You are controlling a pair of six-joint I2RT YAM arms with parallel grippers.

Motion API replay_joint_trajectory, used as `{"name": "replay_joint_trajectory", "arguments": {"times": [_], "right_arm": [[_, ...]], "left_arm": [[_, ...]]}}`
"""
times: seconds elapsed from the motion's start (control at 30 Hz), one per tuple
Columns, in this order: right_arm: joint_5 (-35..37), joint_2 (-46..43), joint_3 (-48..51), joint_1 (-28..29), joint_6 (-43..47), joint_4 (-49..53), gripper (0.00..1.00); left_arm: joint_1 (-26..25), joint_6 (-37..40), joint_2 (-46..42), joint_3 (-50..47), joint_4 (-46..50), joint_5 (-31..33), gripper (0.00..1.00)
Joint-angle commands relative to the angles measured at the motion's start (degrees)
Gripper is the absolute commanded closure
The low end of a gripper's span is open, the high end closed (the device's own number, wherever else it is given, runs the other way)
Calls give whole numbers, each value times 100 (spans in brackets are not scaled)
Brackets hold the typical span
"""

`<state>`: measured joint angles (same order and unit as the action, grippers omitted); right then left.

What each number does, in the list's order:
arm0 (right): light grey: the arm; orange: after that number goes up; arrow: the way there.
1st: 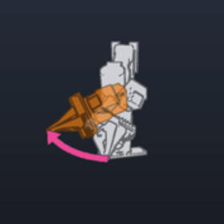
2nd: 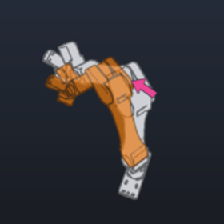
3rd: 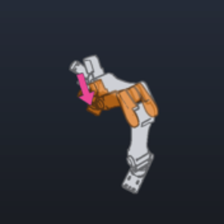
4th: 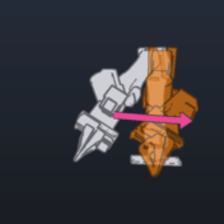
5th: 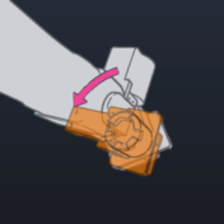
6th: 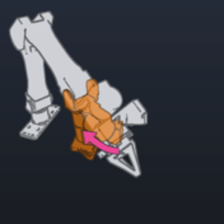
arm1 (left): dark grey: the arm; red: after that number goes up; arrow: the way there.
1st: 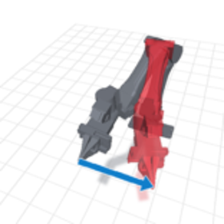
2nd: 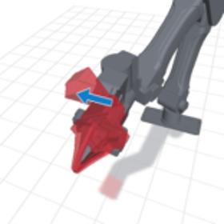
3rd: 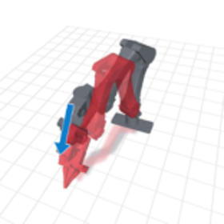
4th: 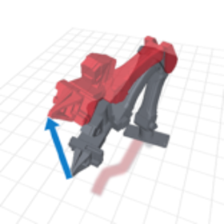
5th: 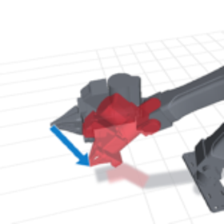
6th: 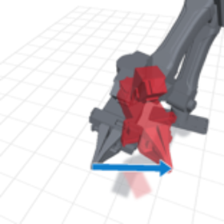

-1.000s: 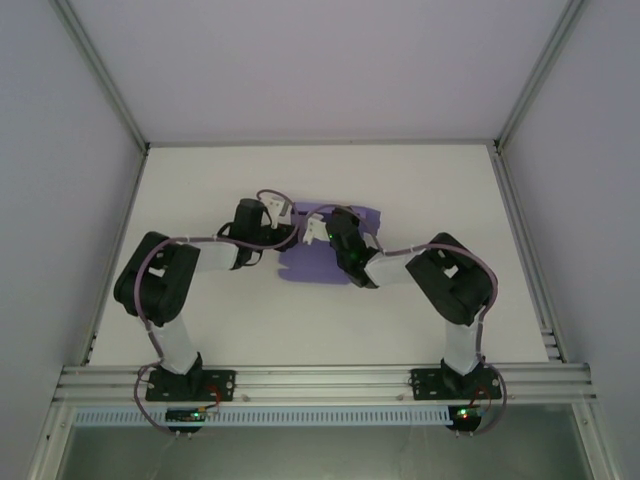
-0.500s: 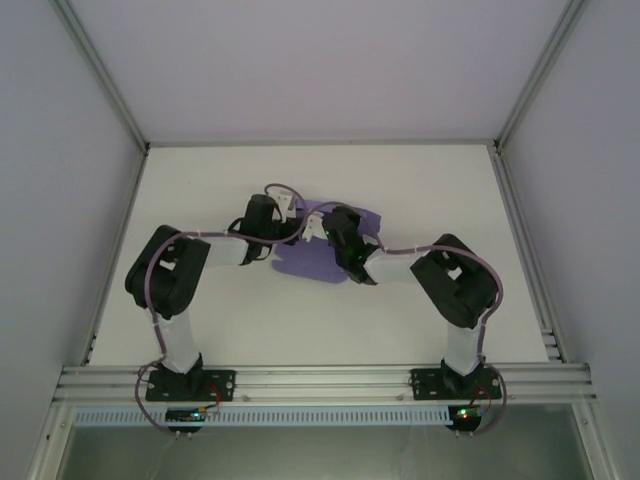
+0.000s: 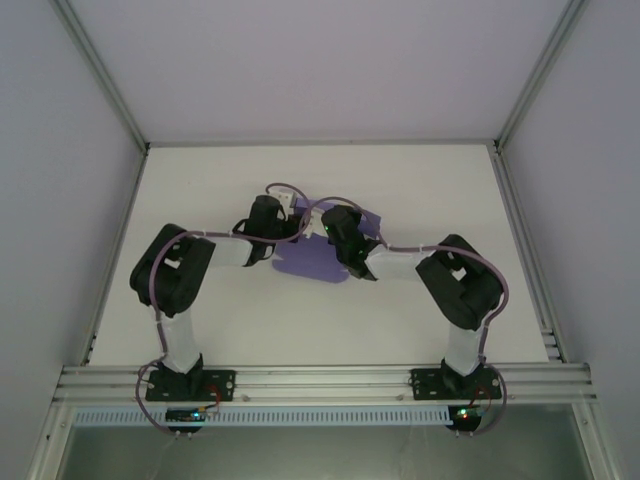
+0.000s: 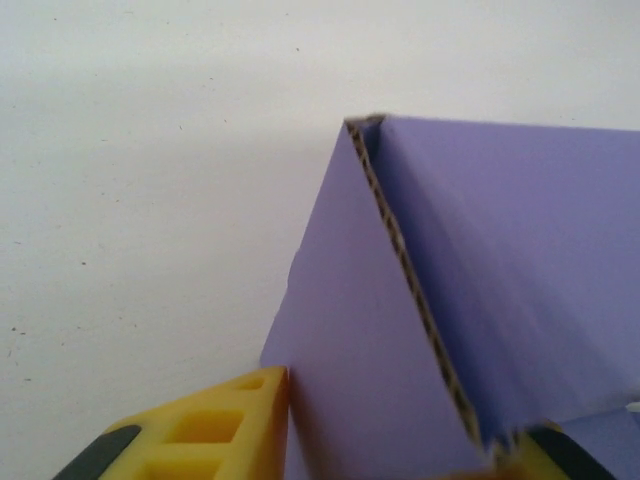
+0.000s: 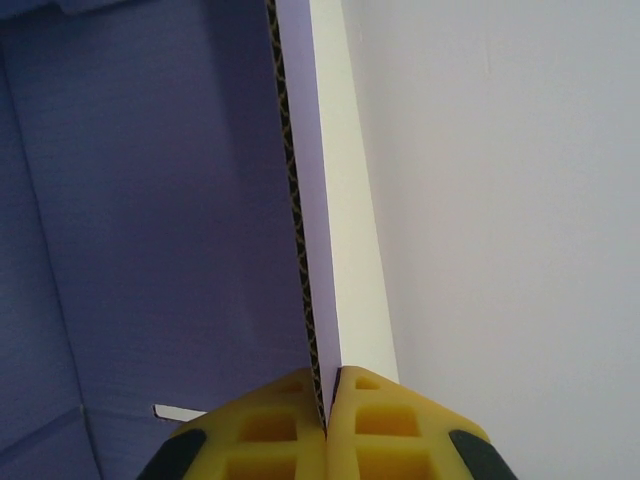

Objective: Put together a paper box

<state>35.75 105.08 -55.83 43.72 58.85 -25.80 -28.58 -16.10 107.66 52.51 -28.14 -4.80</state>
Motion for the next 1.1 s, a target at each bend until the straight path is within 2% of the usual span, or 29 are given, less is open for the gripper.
{"name": "replay_joint_trajectory", "arguments": {"times": [0.0, 0.1, 0.27, 0.3, 0.33, 0.37, 0.43, 0.47, 0.57, 0.67, 0.7, 0.8, 0.93, 1.07], "right_arm": [[-1077, 61, 85, 107, -323, 1140, 100], [-1107, 31, 81, 82, -333, 1226, 100], [-1520, -113, 7, 71, -478, 1728, 100], [-1625, -130, -13, 66, -540, 1842, 100], [-1662, -143, -43, 52, -596, 1937, 100], [-1675, -145, -99, 32, -684, 2063, 100], [-1730, -195, -278, -43, -1030, 2389, 100], [-1796, -260, -374, -97, -1269, 2553, 96], [-1906, -587, -549, -345, -2070, 2803, 66], [-2004, -1056, -487, -633, -2774, 2867, 50], [-2152, -1219, -466, -724, -2933, 2961, 42], [-2599, -1595, -258, -905, -3081, 3122, 39], [-2524, -1683, -126, -971, -3136, 3253, 36], [-3655, -1666, -654, -1217, -4001, 4358, 47]], "left_arm": [[32, 20, 183, 422, -115, 135, 72], [49, 36, 244, 547, -49, 76, 82], [58, -24, 457, 810, 59, 66, 75], [52, -11, 489, 860, 92, 34, 79], [46, -14, 517, 909, 135, 29, 86], [51, -31, 537, 955, 196, 36, 100], [46, -3, 516, 946, 299, -1, 100], [45, 20, 474, 904, 309, -2, 100], [69, 77, 212, 682, 408, -78, 100], [160, 37, -93, 487, 668, -469, 100], [200, -8, -182, 464, 830, -620, 100], [267, -22, -414, 349, 1231, -1066, 100], [269, 44, -678, 164, 1470, -1571, 100], [295, -101, -753, 8, 1589, -1386, 100]]}}
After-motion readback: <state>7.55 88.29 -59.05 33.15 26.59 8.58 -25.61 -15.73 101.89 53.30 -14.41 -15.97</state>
